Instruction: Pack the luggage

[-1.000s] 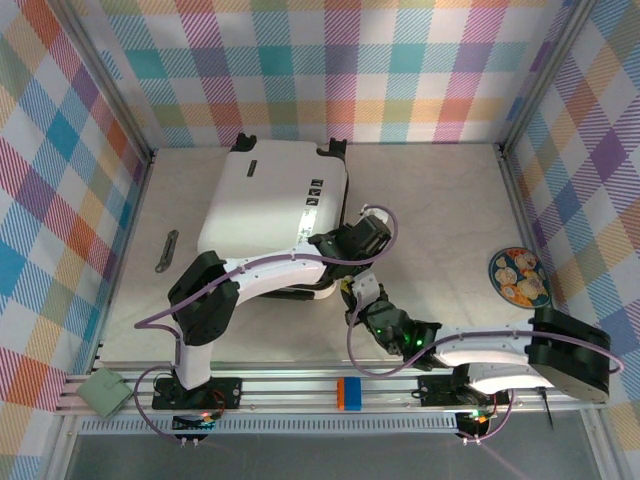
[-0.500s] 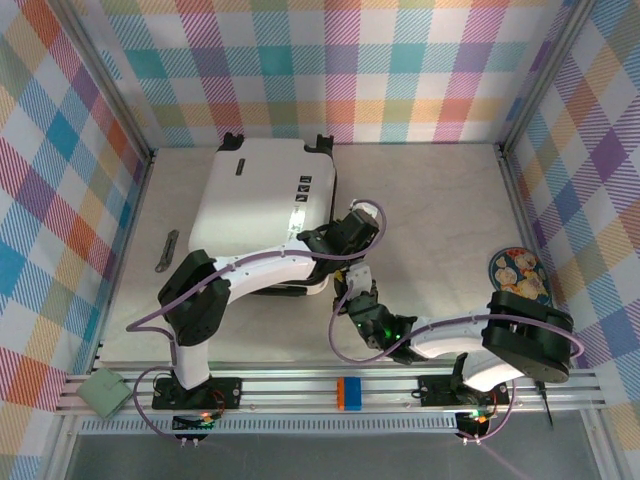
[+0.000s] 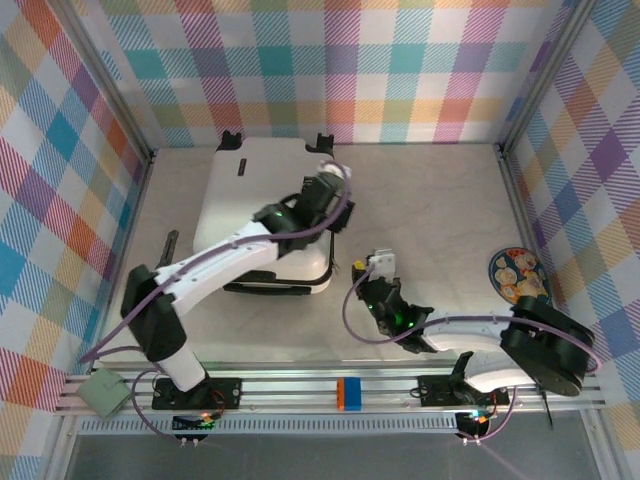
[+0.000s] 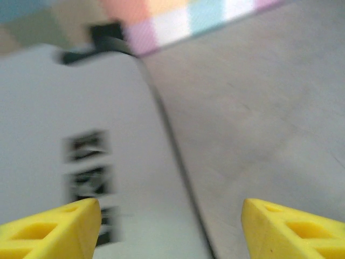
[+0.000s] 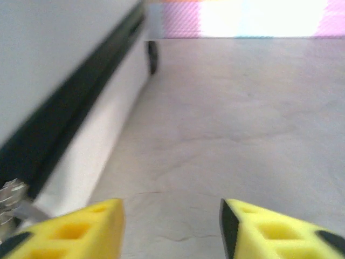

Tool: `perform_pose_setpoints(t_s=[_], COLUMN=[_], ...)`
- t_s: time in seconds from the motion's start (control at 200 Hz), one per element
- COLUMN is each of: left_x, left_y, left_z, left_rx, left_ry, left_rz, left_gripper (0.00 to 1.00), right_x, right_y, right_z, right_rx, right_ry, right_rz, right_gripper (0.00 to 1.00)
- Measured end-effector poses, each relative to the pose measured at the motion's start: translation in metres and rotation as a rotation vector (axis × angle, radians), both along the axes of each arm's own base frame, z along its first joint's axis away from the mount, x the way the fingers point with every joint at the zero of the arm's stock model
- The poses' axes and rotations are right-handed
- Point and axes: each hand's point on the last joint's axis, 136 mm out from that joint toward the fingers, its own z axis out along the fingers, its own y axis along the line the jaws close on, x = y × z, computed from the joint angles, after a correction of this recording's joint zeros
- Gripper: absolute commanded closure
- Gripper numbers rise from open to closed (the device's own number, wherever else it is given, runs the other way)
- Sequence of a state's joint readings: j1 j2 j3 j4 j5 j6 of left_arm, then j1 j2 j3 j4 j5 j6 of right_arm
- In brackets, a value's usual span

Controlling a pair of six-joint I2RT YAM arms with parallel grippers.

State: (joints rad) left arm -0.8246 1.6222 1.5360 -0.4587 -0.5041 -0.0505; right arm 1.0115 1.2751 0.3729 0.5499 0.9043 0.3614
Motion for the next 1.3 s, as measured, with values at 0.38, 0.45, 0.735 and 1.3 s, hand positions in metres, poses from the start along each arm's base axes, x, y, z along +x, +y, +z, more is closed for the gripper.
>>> perform_pose_setpoints(t_s=[0.38, 0.45, 0.735, 1.3], left_x=[-0.010, -0.013, 0.000, 0.022], left_y=[0.185, 0.206, 0.274, 0.262], left_z=[0.070, 0.066, 0.003, -0.054], left_rx=[-0.051, -0.040, -0.072, -0.269], left_ry=[-0.108, -0.105, 0.054, 0.204], left_rz=[0.379, 0.441, 0.613, 0.539], left_gripper=[0.20, 0.20, 0.19, 0.20], right_x=[0.010, 0.016, 0.042, 0.072], right_y=[-0.043, -0.037, 0.014, 0.110], right_z=[0.074, 0.084, 0.082, 0.087], right_rx=[0.101, 0.101, 0.141, 0.334], right_ry=[0.041, 0.067, 0.245, 0.394], right_rz=[0.065, 0.105, 0.317, 0.617], right_gripper=[0.00, 0.01, 0.01, 0.01])
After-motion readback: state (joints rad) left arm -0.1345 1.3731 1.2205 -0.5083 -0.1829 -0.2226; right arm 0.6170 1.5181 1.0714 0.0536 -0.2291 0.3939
